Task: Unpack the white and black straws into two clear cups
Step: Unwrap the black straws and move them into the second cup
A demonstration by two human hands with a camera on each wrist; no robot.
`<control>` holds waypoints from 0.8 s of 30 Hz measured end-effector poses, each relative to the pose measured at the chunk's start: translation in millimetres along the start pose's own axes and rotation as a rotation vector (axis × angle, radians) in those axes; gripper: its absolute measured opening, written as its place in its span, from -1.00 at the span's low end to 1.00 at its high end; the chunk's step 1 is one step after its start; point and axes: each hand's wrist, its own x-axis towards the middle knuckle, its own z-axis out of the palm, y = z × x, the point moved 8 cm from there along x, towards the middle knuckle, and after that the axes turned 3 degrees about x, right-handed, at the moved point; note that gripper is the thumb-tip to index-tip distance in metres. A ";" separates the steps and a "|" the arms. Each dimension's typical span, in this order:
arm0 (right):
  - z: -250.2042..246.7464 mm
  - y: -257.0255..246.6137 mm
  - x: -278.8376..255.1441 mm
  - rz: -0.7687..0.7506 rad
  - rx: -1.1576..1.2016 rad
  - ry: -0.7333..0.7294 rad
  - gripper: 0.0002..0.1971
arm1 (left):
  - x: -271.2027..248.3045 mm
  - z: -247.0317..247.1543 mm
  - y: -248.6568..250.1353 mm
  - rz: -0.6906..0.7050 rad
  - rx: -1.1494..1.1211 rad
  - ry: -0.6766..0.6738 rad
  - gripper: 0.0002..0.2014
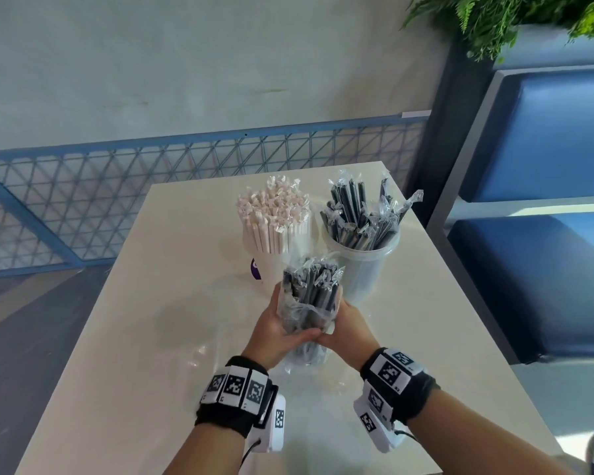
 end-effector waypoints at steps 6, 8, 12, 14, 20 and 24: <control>10.6 18.2 -2.3 0.084 -0.069 -0.034 -0.42 | -3.8 2.4 -9.2 0.000 0.089 -0.019 -0.29; 14.3 19.2 -3.5 0.064 -0.126 -0.063 -0.47 | -5.3 2.5 -4.3 0.013 0.098 -0.010 -0.26; 8.6 0.7 -3.3 -0.058 -0.121 -0.071 -0.39 | -1.9 0.5 13.0 0.084 0.076 0.034 -0.42; -6.0 -12.2 -4.2 -0.113 -0.010 -0.001 -0.24 | -1.3 -1.0 18.7 0.113 0.116 0.055 -0.52; -40.9 -54.9 -6.1 -0.161 0.290 0.120 -0.10 | -5.4 5.8 20.6 0.124 0.013 0.028 -0.59; -34.1 -62.6 -4.5 -0.159 0.263 0.134 -0.18 | -6.6 9.8 9.5 0.093 0.188 -0.015 -0.52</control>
